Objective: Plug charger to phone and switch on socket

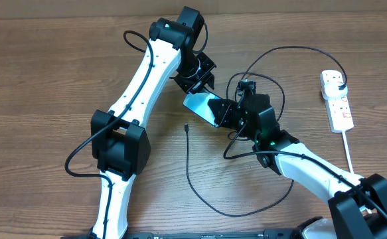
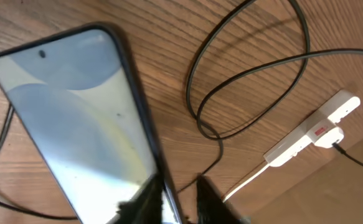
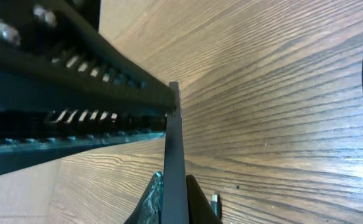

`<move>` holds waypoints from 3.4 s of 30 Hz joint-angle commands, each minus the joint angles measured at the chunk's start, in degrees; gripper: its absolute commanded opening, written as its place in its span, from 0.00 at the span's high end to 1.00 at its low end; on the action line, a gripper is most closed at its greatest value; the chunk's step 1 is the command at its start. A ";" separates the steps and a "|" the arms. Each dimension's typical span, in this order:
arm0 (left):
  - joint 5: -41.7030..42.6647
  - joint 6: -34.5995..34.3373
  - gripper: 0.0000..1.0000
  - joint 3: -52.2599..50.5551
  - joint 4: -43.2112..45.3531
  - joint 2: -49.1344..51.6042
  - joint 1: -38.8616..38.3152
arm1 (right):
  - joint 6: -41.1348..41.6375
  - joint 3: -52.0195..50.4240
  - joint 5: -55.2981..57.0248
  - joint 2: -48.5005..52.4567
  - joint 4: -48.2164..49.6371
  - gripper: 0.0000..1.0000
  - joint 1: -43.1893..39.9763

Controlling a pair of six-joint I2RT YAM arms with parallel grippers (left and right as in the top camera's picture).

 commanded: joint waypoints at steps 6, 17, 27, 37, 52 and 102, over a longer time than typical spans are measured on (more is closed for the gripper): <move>-1.77 8.26 0.33 1.25 2.01 -0.76 0.48 | -0.48 1.40 -2.97 -0.70 1.64 0.96 -0.39; -7.78 26.99 0.22 1.25 -0.26 -0.98 2.95 | -0.48 2.75 -9.14 -2.75 1.62 0.96 -6.16; -7.65 34.58 0.32 1.25 -1.66 -2.03 6.01 | 2.36 2.80 -22.56 -4.85 0.76 0.96 -14.10; -7.19 36.96 0.36 1.22 -7.02 -5.64 7.82 | 5.33 2.89 -20.22 -6.88 0.79 0.96 -16.50; -8.96 40.94 0.32 -31.61 10.05 -24.24 7.13 | 6.93 3.06 -19.63 -6.88 0.81 0.96 -16.50; 6.73 -4.15 0.00 -55.89 95.34 -22.82 3.15 | 45.79 3.17 0.63 10.34 34.21 0.96 -9.46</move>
